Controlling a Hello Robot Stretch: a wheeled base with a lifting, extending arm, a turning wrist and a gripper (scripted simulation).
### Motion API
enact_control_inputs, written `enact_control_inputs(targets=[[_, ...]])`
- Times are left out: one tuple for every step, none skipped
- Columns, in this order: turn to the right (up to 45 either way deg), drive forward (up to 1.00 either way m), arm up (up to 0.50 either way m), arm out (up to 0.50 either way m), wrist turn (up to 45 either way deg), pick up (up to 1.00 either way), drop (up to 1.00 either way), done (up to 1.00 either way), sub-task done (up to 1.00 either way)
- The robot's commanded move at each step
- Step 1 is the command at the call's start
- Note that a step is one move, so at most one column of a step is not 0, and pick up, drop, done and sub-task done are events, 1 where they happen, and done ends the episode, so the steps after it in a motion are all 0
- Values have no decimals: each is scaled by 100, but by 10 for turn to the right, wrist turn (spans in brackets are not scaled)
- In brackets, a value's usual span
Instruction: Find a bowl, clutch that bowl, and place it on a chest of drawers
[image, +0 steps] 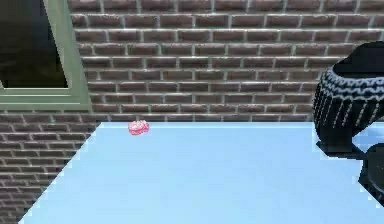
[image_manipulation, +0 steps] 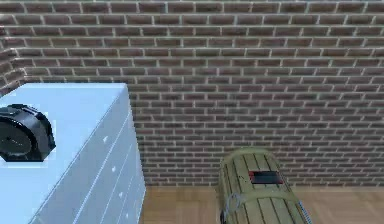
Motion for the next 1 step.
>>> enact_control_inputs(targets=[[-450,0,0,0,0,0,0,0,0]])
